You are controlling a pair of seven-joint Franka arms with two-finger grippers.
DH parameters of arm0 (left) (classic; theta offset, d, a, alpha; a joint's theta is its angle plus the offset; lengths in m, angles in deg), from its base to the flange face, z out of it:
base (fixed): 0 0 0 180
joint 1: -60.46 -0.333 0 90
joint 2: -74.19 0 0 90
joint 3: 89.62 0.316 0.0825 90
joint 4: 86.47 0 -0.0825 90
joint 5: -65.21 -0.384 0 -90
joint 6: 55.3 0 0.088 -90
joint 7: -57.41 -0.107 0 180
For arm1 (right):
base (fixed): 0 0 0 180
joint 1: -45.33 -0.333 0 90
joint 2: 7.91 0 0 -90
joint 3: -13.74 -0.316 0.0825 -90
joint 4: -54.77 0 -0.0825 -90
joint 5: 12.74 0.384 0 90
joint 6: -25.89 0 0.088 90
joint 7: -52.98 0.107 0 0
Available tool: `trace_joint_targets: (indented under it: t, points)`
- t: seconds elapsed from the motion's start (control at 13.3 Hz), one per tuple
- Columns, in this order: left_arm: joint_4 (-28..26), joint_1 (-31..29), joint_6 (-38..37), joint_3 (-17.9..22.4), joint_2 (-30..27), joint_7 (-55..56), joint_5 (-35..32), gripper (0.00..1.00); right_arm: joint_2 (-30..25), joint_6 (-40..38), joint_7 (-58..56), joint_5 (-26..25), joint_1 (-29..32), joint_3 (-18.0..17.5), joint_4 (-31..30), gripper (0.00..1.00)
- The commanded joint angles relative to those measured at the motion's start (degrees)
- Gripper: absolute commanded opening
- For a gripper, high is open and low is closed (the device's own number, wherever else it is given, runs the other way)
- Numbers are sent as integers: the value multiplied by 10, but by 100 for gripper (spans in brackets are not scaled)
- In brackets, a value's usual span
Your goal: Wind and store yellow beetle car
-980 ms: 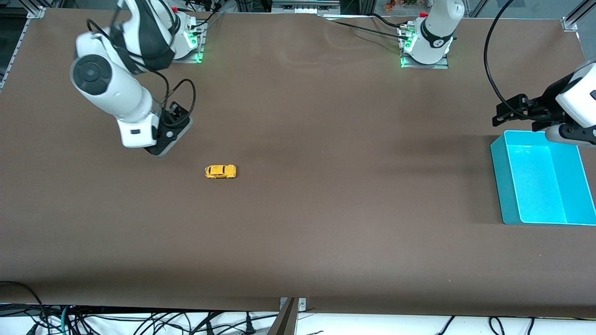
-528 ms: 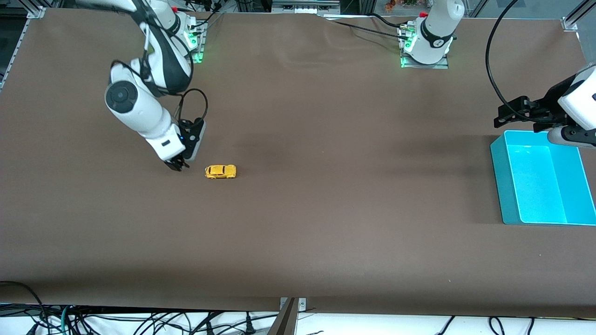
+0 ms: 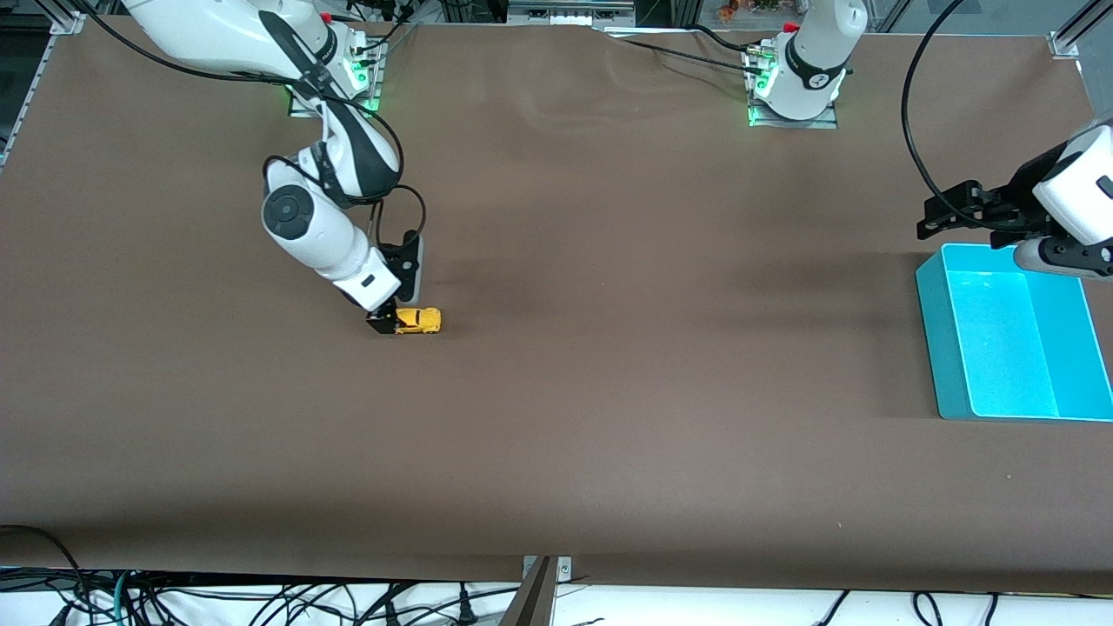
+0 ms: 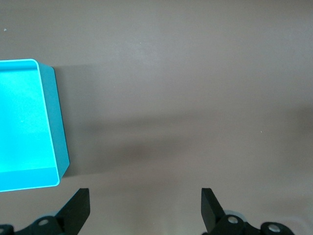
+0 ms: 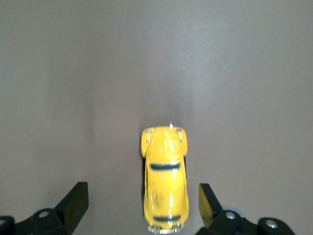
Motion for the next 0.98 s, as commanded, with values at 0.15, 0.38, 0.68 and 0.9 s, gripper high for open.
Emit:
trace_joint_targets:
  t: [0.15,0.38,0.68,0.9]
  points:
    - [10,-5,-4,-3,12,-2,-10,100,30,34,-7,-24,2,1,8,100]
    - [-2,-8,3,-22,13,-20,-12,100,46,61,-5,-40,2,12,9,99]
    - [-22,-9,3,-22,13,-146,-14,100,56,67,-6,-55,1,14,11,89]
    - [-44,-12,2,-22,14,-201,-17,100,57,65,-6,-60,1,14,13,27]
